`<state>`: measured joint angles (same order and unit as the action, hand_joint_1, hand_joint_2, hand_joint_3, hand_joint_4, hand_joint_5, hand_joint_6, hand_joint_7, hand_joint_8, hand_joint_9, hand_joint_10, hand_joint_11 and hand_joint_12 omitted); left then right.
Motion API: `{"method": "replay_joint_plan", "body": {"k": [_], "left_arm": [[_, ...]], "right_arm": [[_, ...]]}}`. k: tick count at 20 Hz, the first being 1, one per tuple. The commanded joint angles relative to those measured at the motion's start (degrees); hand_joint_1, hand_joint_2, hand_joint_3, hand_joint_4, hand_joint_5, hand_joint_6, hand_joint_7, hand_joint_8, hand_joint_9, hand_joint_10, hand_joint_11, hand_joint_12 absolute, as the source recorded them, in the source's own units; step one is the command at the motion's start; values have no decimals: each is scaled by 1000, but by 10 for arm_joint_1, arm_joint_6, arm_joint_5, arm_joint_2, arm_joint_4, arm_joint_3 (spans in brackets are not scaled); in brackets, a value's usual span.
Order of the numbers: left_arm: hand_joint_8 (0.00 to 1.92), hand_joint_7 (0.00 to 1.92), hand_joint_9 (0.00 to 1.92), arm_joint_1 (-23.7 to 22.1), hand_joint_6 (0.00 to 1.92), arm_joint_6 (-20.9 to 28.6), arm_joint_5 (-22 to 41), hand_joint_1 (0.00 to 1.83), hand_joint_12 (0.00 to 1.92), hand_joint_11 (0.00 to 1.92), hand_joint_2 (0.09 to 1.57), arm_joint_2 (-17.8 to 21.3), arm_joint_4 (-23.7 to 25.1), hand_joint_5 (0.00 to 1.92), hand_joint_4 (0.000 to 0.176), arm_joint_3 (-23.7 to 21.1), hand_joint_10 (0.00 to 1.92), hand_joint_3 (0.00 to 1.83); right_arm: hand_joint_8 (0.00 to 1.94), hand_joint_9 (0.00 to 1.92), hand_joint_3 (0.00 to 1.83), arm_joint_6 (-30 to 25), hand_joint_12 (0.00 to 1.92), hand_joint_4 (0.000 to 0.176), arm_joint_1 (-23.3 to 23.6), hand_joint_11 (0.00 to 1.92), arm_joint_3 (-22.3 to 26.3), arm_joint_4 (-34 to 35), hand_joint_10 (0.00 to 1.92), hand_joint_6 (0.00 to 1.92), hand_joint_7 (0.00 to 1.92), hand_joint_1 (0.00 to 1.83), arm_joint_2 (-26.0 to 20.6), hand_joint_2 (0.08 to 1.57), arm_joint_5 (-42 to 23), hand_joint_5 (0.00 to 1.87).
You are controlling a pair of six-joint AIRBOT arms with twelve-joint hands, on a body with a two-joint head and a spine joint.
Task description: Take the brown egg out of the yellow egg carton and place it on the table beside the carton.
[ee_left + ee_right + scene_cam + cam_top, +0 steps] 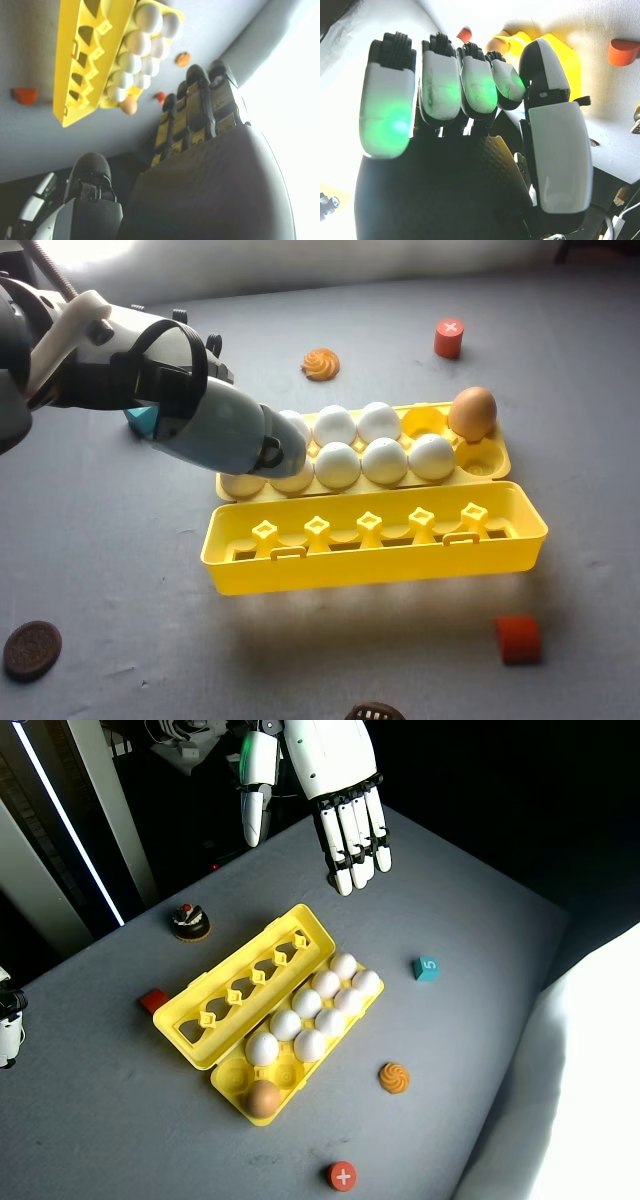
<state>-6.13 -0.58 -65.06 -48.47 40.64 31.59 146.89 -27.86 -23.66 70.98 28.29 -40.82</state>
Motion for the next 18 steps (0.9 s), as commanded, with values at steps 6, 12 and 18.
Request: {"method": "replay_joint_plan", "body": {"k": [6, 12, 18], "left_arm": [[0, 0, 0, -6, 0, -1, 18, 0, 0, 0, 1232, 1, 36, 0, 0, -3, 0, 31], [4, 9, 0, -5, 9, 2, 19, 0, 0, 0, 1224, 1, 35, 27, 0, -3, 0, 17], [0, 0, 0, -5, 2, 7, 18, 0, 0, 0, 1223, 1, 34, 17, 0, 0, 0, 11]], "right_arm": [[4, 215, 1, 6, 595, 0, 4, 0, -1, -33, 10, 3, 237, 286, -4, 1259, -35, 285], [3, 204, 0, -7, 566, 0, 4, 0, 1, -25, 4, 2, 234, 307, -5, 1248, -41, 277], [2, 171, 0, -100, 431, 0, 27, 0, -3, -73, 1, 0, 203, 286, 7, 1246, -74, 250]]}}
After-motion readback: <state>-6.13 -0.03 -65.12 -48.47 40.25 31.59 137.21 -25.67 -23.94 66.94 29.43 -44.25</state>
